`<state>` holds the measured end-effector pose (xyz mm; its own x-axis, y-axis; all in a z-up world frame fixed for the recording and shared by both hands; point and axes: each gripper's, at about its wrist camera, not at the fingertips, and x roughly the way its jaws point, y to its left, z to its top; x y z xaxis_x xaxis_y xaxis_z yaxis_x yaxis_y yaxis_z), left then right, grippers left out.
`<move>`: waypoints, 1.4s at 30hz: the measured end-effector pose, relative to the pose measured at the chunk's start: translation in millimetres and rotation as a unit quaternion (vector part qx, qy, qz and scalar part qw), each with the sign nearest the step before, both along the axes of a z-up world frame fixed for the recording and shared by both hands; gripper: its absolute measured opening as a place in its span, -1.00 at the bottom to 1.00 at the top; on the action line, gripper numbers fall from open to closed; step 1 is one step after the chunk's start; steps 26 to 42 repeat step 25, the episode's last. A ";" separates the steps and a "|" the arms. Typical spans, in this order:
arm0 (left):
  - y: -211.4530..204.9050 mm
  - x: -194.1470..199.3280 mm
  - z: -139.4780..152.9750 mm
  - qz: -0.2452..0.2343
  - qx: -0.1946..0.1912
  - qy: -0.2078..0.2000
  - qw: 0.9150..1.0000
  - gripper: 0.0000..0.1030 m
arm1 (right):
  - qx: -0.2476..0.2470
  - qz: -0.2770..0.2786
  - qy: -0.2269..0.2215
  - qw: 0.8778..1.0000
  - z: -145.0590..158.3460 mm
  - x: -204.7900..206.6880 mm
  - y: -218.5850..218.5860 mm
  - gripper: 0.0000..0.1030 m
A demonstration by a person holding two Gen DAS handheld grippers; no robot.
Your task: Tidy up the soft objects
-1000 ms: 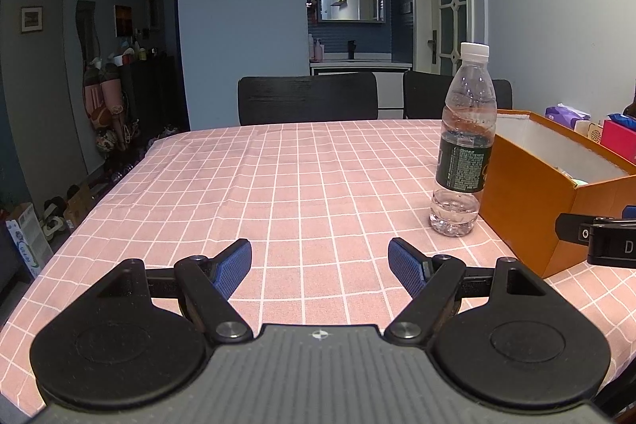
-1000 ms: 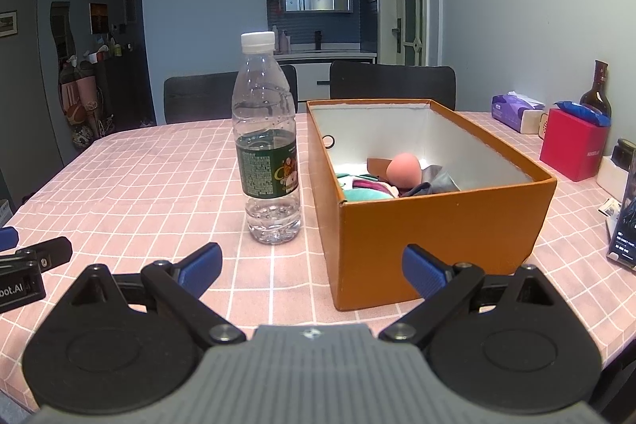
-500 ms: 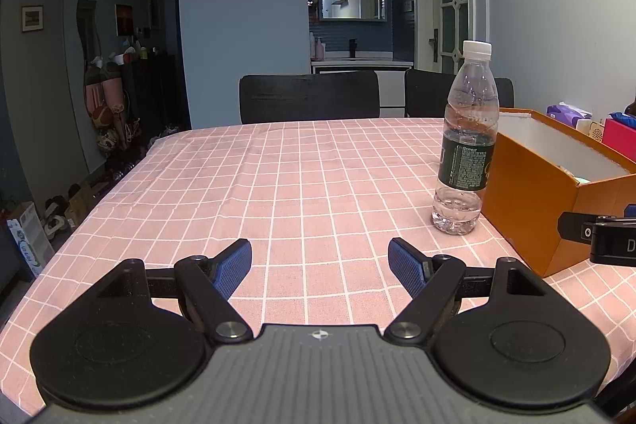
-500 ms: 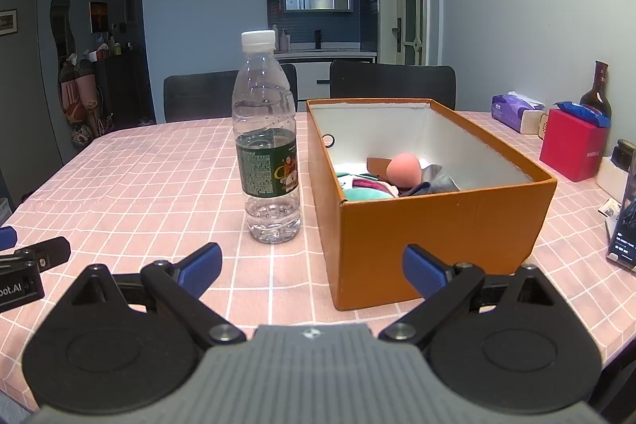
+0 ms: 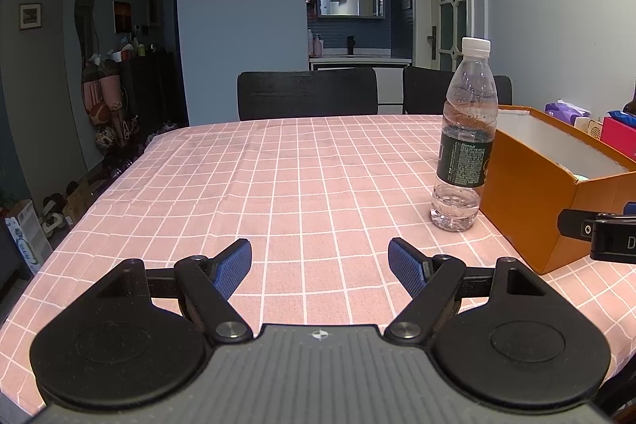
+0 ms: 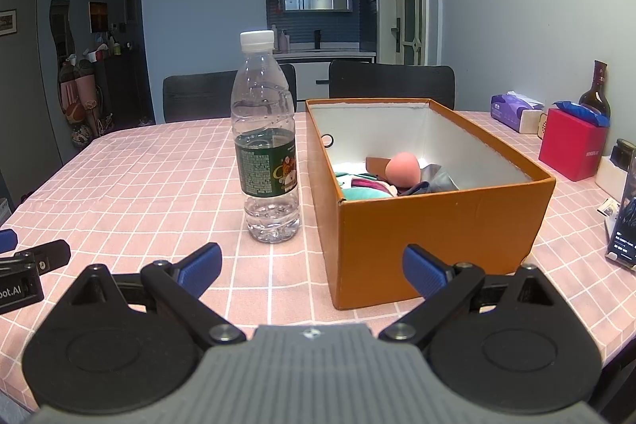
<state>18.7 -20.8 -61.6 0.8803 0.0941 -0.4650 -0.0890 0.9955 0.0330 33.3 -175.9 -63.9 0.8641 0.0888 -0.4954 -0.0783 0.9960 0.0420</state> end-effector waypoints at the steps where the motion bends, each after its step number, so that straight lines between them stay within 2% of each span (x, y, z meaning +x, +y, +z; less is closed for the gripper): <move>1: 0.1 0.4 0.1 0.000 0.000 0.001 1.000 0.78 | 0.000 0.000 0.000 1.000 0.0 -0.1 0.2 0.86; 42: 2.3 -1.6 -1.3 -0.001 0.001 0.001 1.000 0.78 | 0.002 0.002 0.005 1.000 -0.4 -1.5 1.1 0.86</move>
